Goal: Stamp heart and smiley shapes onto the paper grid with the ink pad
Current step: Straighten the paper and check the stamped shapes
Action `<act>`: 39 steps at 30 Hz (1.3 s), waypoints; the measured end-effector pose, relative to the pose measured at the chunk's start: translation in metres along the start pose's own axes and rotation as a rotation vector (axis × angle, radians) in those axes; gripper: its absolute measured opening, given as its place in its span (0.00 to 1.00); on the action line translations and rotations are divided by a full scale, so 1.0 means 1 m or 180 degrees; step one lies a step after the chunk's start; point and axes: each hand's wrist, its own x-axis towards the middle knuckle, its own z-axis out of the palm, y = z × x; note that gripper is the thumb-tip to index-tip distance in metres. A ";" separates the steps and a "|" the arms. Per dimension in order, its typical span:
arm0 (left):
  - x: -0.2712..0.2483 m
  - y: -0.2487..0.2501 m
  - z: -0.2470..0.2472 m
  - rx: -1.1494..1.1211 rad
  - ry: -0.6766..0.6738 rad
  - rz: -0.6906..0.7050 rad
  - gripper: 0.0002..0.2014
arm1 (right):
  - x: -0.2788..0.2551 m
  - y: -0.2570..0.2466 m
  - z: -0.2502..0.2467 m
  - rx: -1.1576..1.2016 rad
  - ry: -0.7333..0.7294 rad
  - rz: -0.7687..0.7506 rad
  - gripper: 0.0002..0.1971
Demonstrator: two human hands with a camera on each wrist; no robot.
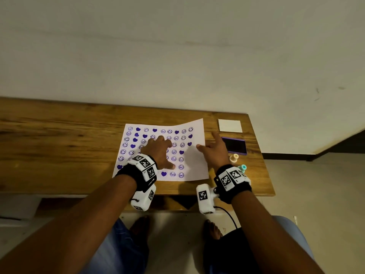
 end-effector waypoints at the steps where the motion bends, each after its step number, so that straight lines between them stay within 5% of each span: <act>1: 0.001 -0.001 -0.001 0.0009 -0.0024 0.0026 0.40 | 0.002 0.004 -0.001 0.0012 -0.0061 0.0089 0.31; 3: 0.002 -0.005 -0.002 -0.0073 -0.0076 0.0045 0.38 | 0.005 0.015 -0.002 -0.0186 -0.0073 0.0095 0.11; 5: 0.004 -0.011 -0.005 -0.0449 -0.0069 0.0059 0.35 | 0.006 0.020 -0.002 -0.0395 -0.0052 0.0032 0.01; 11: -0.004 -0.062 -0.042 -0.1144 0.0527 -0.0061 0.17 | 0.001 0.014 -0.007 0.0251 0.0008 -0.0174 0.09; 14: -0.011 -0.101 -0.063 -0.0945 0.0676 -0.0281 0.18 | -0.003 0.012 -0.018 0.0865 0.0001 -0.0063 0.02; 18: -0.019 -0.147 -0.073 -0.0607 0.0449 -0.0893 0.29 | -0.004 0.005 -0.030 0.1454 -0.0091 0.0091 0.06; 22: -0.021 -0.168 -0.066 -0.0026 -0.0117 -0.1021 0.40 | -0.004 -0.002 -0.040 0.1743 -0.0188 0.0096 0.08; 29: -0.005 -0.153 -0.060 0.0692 -0.0135 -0.0826 0.19 | -0.012 -0.004 -0.051 0.2289 -0.0437 0.0074 0.04; 39: 0.010 -0.182 -0.048 0.0291 0.0162 -0.1265 0.15 | -0.004 -0.006 -0.047 0.2335 -0.0505 0.0123 0.10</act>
